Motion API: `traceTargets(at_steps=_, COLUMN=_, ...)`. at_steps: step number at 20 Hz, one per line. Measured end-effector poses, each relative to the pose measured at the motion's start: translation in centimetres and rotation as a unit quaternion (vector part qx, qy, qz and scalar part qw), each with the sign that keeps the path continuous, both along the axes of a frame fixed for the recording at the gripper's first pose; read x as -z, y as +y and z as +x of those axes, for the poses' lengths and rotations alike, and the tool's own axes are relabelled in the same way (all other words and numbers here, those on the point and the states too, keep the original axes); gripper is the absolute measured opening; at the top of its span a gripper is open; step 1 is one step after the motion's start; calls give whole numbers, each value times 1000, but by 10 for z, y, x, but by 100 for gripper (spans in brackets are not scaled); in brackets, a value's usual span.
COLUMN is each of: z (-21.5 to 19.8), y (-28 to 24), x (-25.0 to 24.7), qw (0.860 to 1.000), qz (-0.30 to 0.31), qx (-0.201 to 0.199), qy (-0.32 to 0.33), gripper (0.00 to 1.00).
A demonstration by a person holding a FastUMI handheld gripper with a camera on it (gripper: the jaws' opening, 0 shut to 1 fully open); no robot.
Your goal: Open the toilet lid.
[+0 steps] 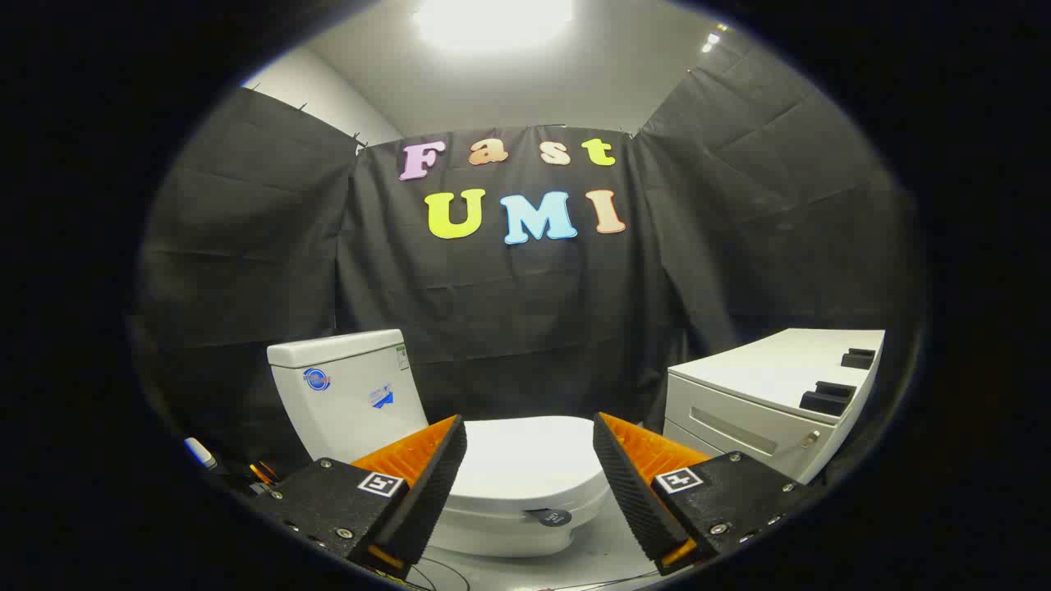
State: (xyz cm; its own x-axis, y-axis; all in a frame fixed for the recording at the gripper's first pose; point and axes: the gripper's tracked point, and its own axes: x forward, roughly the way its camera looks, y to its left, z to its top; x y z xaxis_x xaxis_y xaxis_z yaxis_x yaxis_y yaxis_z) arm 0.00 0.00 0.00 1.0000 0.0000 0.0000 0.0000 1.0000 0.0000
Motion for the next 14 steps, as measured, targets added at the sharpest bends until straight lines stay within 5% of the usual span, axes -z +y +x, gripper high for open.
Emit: traceTargets(at_steps=14, z=-1, y=-1, x=0, qw=1000, qz=0, qx=1, qy=-1, gripper=95)
